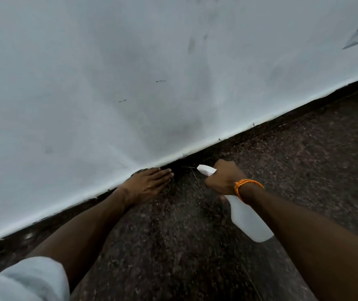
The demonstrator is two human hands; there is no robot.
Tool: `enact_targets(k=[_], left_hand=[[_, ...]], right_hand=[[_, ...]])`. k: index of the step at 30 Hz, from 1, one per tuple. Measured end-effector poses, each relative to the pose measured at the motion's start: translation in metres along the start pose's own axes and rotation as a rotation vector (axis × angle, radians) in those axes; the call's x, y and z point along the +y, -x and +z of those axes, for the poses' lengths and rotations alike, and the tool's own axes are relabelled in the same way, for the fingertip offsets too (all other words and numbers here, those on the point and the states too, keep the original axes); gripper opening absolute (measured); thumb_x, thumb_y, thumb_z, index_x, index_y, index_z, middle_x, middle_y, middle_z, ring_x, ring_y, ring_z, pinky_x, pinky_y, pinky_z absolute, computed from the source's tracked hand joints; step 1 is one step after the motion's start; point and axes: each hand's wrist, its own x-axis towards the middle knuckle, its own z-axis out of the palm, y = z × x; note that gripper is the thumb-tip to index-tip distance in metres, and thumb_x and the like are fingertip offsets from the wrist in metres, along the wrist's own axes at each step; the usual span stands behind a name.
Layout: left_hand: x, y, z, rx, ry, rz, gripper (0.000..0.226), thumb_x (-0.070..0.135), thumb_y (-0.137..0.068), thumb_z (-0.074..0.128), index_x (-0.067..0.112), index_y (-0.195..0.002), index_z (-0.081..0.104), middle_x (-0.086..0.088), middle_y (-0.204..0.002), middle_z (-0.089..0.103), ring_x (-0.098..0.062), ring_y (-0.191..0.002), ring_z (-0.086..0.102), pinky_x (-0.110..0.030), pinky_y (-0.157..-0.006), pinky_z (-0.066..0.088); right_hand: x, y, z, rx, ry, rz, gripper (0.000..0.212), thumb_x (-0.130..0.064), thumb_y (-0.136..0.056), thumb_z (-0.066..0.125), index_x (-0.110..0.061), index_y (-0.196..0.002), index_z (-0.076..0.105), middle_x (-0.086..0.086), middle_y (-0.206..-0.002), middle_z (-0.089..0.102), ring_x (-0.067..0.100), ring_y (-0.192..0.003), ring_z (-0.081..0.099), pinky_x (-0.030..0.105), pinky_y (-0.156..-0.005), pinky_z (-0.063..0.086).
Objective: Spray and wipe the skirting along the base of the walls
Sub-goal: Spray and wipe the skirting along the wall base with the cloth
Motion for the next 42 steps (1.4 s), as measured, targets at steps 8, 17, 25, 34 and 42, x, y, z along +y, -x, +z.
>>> enact_targets(k=[8, 17, 25, 34, 42], left_hand=[[-0.035, -0.053, 0.031, 0.271, -0.132, 0.242, 0.045, 0.016, -0.099, 0.033, 0.012, -0.142, 0.046, -0.018, -0.147, 0.044, -0.030, -0.137, 0.041, -0.040, -0.109, 0.040], [-0.015, -0.104, 0.031, 0.126, -0.238, 0.261, 0.052, 0.014, -0.093, 0.025, 0.000, -0.115, 0.070, -0.016, -0.128, 0.063, -0.028, -0.124, 0.057, -0.040, -0.108, 0.039], [-0.051, -0.005, 0.170, -0.024, -0.235, 0.037, 0.051, 0.036, -0.109, 0.016, 0.015, -0.155, 0.016, -0.007, -0.163, 0.011, -0.019, -0.150, 0.012, -0.024, -0.117, 0.022], [-0.014, -0.108, 0.026, -0.028, -0.307, 0.255, 0.023, 0.026, -0.083, 0.059, 0.020, -0.096, 0.078, -0.006, -0.117, 0.070, -0.021, -0.114, 0.064, -0.032, -0.096, 0.051], [-0.037, 0.055, 0.007, 0.106, -0.171, 0.124, 0.031, 0.026, -0.085, 0.068, 0.014, -0.113, 0.072, -0.012, -0.132, 0.061, -0.026, -0.124, 0.057, -0.037, -0.101, 0.046]], right_hand=[[0.022, -0.011, -0.021, 0.045, 0.058, 0.144, 0.019, -0.018, -0.078, 0.059, -0.002, -0.090, 0.062, 0.016, -0.076, 0.069, 0.026, -0.048, 0.069, 0.036, -0.049, 0.060], [0.045, 0.005, 0.012, 0.177, -0.161, 0.224, 0.022, -0.018, -0.081, 0.068, -0.002, -0.095, 0.064, 0.016, -0.070, 0.070, 0.022, -0.045, 0.069, 0.031, -0.050, 0.059], [0.029, 0.016, 0.027, 0.099, -0.175, 0.129, 0.012, -0.013, -0.081, 0.064, -0.002, -0.086, 0.064, 0.020, -0.072, 0.071, 0.029, -0.049, 0.071, 0.036, -0.050, 0.061], [0.048, 0.032, 0.031, 0.085, -0.178, 0.124, 0.020, -0.016, -0.083, 0.064, 0.000, -0.097, 0.062, 0.018, -0.077, 0.070, 0.024, -0.048, 0.071, 0.038, -0.053, 0.062], [0.023, 0.029, 0.051, 0.122, -0.136, -0.051, 0.010, -0.013, -0.078, 0.065, -0.003, -0.075, 0.066, 0.015, -0.062, 0.070, 0.022, -0.043, 0.068, 0.031, -0.051, 0.059]])
